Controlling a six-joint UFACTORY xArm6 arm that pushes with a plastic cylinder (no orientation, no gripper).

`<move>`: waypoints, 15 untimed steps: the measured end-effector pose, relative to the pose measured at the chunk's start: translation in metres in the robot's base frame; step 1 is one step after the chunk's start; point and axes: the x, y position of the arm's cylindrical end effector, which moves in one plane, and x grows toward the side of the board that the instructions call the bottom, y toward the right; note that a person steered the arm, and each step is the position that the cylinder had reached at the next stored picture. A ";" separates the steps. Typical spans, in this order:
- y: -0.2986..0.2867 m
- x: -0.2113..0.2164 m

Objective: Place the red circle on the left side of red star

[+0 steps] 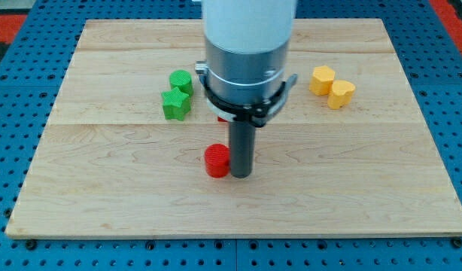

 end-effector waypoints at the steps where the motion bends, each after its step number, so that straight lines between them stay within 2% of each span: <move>1: -0.003 0.024; 3: -0.030 -0.039; 4: -0.030 -0.039; 5: -0.059 -0.033; 6: -0.083 -0.046; 8: -0.083 -0.082; 9: -0.064 -0.095; 11: -0.066 -0.048; 12: 0.004 -0.050; 13: 0.036 -0.071; 14: -0.025 -0.078; 15: -0.045 -0.086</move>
